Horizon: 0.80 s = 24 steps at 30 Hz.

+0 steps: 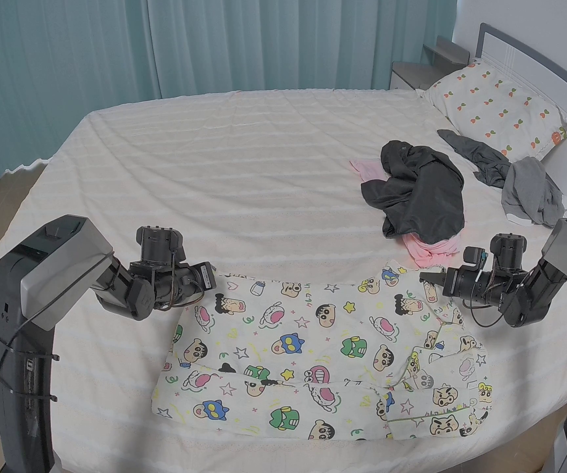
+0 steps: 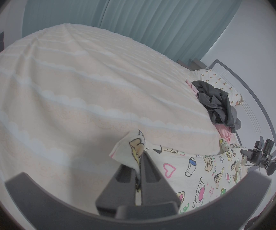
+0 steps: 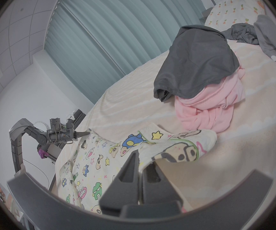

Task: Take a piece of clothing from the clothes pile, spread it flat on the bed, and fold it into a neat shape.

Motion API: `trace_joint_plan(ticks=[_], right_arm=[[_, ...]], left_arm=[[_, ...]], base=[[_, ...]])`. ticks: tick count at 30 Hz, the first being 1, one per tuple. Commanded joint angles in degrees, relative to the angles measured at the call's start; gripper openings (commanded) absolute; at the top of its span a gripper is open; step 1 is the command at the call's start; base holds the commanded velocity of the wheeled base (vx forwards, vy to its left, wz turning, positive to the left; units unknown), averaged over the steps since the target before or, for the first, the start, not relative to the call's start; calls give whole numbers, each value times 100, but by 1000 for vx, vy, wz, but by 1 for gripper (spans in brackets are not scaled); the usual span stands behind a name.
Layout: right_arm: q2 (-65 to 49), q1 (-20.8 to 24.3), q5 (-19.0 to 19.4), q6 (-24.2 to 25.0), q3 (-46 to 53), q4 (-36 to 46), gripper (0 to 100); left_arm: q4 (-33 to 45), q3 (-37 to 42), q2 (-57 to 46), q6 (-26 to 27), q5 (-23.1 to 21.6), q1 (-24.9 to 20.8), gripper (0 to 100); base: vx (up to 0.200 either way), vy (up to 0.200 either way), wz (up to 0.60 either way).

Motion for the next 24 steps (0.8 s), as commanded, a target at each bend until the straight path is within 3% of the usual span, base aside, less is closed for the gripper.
trace_joint_plan(ticks=[1, 12, 24], right_arm=[[-68, -22, -116, -8, 6, -97, 0], [-112, -30, -177, 18, 173, -414, 0], [-393, -92, -133, -26, 1113, -1222, 0]], left_arm=[[-77, 234, -395, 17, 3, 34, 0], [-561, 805, -658, 26, 3, -27, 0], [-1281, 2141, -1212, 377, 3, -36, 0]], base=[[0, 0, 0], [0, 0, 0], [0, 0, 0]])
